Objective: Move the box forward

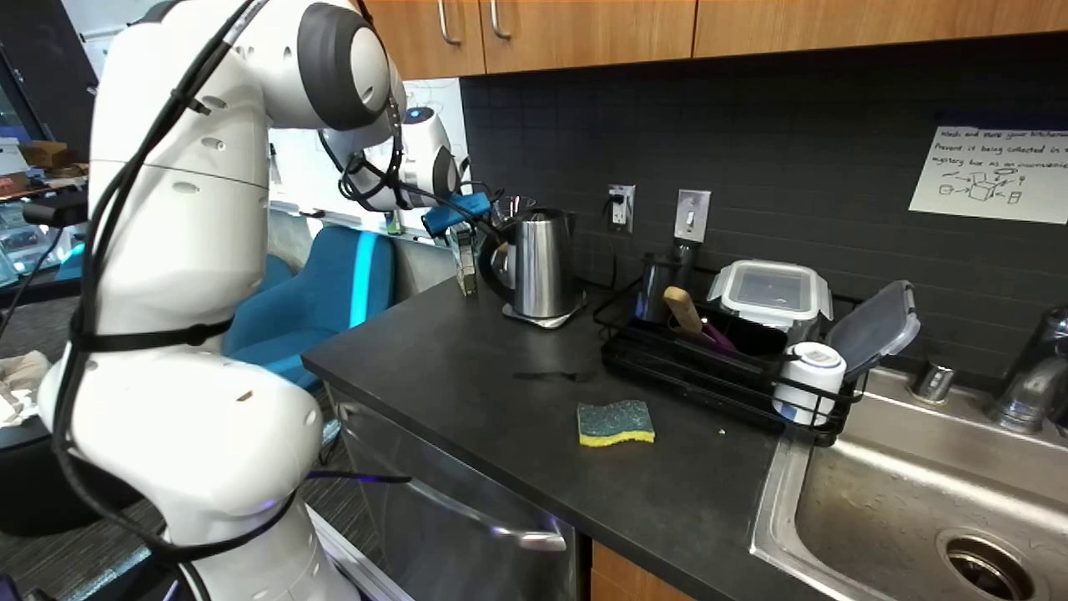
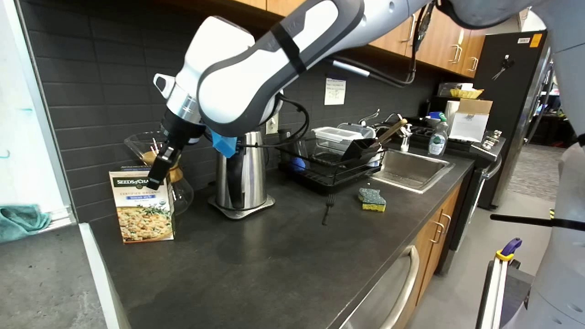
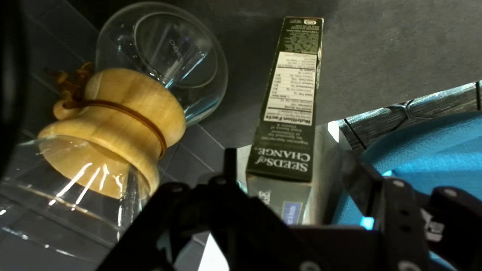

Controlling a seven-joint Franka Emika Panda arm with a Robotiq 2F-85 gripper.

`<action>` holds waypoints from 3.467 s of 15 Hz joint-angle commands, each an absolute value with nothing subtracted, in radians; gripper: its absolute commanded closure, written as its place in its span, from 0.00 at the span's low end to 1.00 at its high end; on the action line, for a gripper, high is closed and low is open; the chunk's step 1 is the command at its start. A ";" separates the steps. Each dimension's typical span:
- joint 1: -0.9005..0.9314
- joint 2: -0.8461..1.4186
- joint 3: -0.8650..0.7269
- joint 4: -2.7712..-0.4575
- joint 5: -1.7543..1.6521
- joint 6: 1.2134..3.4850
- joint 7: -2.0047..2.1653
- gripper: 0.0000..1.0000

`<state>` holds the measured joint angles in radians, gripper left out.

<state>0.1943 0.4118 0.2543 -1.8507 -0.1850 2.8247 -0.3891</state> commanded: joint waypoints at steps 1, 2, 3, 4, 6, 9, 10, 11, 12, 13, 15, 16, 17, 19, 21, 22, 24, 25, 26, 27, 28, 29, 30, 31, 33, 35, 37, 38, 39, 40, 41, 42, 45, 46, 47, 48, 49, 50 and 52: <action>0.182 0.438 0.273 -1.825 -0.181 2.834 -0.416 0.59; 0.182 0.440 0.272 -1.823 -0.182 2.834 -0.415 0.68; 0.183 0.441 0.272 -1.822 -0.182 2.833 -0.414 0.75; 0.183 0.441 0.272 -1.822 -0.182 2.833 -0.414 0.84; 0.183 0.442 0.271 -1.820 -0.183 2.833 -0.412 0.87; 0.185 0.440 0.270 -1.823 -0.182 2.831 -0.408 0.88; 0.183 0.434 0.274 -1.828 -0.179 2.830 -0.409 0.88; 0.185 0.428 0.270 -1.836 -0.186 2.839 -0.409 0.88; 0.184 0.419 0.272 -1.844 -0.184 2.838 -0.409 0.88; 0.184 0.416 0.272 -1.847 -0.183 2.838 -0.407 0.88; 0.189 0.412 0.269 -1.845 -0.186 2.836 -0.399 0.88; 0.188 0.409 0.271 -1.847 -0.183 2.832 -0.399 0.88; 0.192 0.405 0.269 -1.849 -0.186 2.832 -0.393 0.88; 0.191 0.396 0.274 -1.856 -0.181 2.834 -0.393 0.88; 0.195 0.386 0.273 -1.862 -0.183 2.836 -0.382 0.88; 0.196 0.378 0.274 -1.868 -0.183 2.835 -0.378 0.88; 0.199 0.364 0.274 -1.880 -0.181 2.830 -0.369 0.88; 0.201 0.355 0.272 -1.888 -0.181 2.828 -0.364 0.88; 0.202 0.345 0.271 -1.897 -0.182 2.826 -0.358 0.88; 0.205 0.334 0.270 -1.907 -0.182 2.825 -0.351 0.88; 0.206 0.320 0.270 -1.920 -0.182 2.824 -0.345 0.88; 0.208 0.308 0.271 -1.931 -0.180 2.823 -0.339 0.88; 0.208 0.292 0.274 -1.946 -0.177 2.820 -0.335 0.88; 0.210 0.278 0.275 -1.959 -0.176 2.820 -0.329 0.88; 0.213 0.242 0.279 -1.994 -0.171 2.816 -0.315 0.88; 0.218 0.205 0.277 -2.032 -0.173 2.816 -0.294 0.88; 0.220 0.165 0.279 -2.071 -0.168 2.812 -0.280 0.88; 0.223 0.141 0.278 -2.094 -0.168 2.811 -0.270 0.88; 0.223 0.121 0.280 -2.115 -0.163 2.809 -0.265 0.88; 0.227 0.097 0.277 -2.136 -0.167 2.806 -0.252 0.88; 0.229 0.075 0.278 -2.156 -0.165 2.802 -0.249 0.88; 0.231 0.052 0.277 -2.177 -0.164 2.797 -0.239 0.88; 0.237 -0.021 0.277 -2.237 -0.158 2.772 -0.216 0.88; 0.239 -0.045 0.275 -2.256 -0.161 2.761 -0.206 0.88; 0.240 -0.071 0.274 -2.276 -0.158 2.742 -0.197 0.88; 0.241 -0.095 0.273 -2.294 -0.159 2.723 -0.189 0.88; 0.241 -0.119 0.271 -2.313 -0.157 2.702 -0.183 0.88; 0.241 -0.140 0.270 -2.327 -0.153 2.679 -0.182 0.88; 0.240 -0.184 0.265 -2.358 -0.153 2.637 -0.178 0.88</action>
